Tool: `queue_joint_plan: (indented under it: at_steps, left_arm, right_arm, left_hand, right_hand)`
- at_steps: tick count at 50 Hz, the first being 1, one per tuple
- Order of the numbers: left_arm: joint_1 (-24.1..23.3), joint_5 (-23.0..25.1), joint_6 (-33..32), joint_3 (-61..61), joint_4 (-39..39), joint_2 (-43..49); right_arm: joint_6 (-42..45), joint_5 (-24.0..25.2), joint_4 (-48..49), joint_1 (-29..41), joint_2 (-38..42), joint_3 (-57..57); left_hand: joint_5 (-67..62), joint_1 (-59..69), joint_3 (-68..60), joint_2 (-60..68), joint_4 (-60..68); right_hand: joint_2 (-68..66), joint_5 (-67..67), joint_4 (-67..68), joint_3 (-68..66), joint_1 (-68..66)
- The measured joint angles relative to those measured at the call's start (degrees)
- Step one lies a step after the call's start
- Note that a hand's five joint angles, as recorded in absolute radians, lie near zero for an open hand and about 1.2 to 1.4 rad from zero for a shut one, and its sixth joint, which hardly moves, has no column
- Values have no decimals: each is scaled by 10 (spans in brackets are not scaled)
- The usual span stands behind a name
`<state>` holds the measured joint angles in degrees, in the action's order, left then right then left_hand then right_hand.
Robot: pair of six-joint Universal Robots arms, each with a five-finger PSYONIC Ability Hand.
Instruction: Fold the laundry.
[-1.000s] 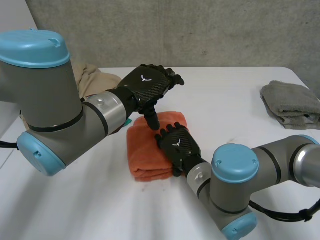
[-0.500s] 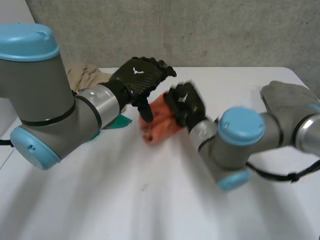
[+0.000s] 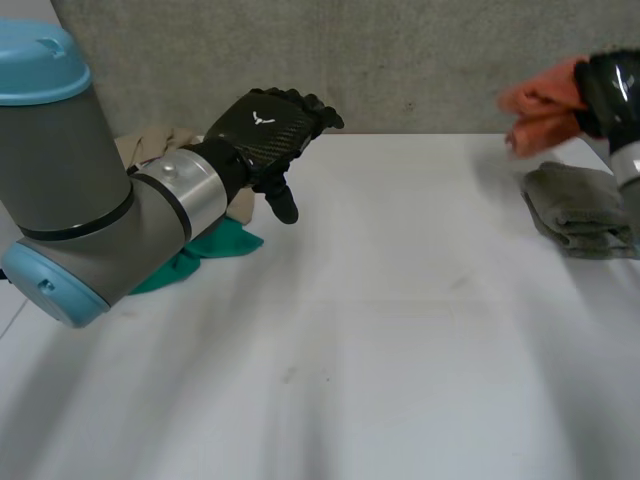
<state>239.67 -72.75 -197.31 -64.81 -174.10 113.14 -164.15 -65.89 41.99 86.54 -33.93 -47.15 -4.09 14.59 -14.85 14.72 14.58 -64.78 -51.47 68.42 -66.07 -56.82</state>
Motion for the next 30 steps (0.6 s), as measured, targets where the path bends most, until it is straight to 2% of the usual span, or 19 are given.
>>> queue_joint_plan:
  at_steps: [9,17,19,21,22,24,26,30]
  left_arm:
    - [-7,0,1,-15,0,1]
    - [-12,1,1,-25,-1,1]
    - [-13,1,1,-26,-1,1]
    - [-14,1,1,-26,-1,0]
    - [-14,1,1,-26,-1,0]
    - [-14,1,1,-25,-1,-1]
    - [-15,1,1,-24,-1,-1]
    - [-20,1,1,-22,-1,-1]
  right_arm:
    - [-1,117,-3,-99,95,8]
    - [7,184,1,-148,81,-65]
    - [8,195,1,-154,68,-81]
    - [9,205,-1,-159,52,-99]
    - [8,209,-3,-161,41,-109]
    - [8,208,-7,-163,28,-118]
    - [7,203,-14,-164,12,-126]
    - [10,159,-62,-167,-23,-133]
  left_hand:
    - [0,0,0,0,0]
    - [0,0,0,0,0]
    - [0,0,0,0,0]
    - [0,0,0,0,0]
    - [0,0,0,0,0]
    - [0,0,0,0,0]
    - [0,0,0,0,0]
    - [0,0,0,0,0]
  right_hand:
    - [0,0,0,0,0]
    - [5,-14,-9,7,1]
    - [83,48,-108,91,20]
    - [257,207,-280,261,175]
    - [375,334,-397,377,302]
    - [477,429,-503,481,393]
    - [525,481,-556,535,439]
    - [530,487,-568,544,441]
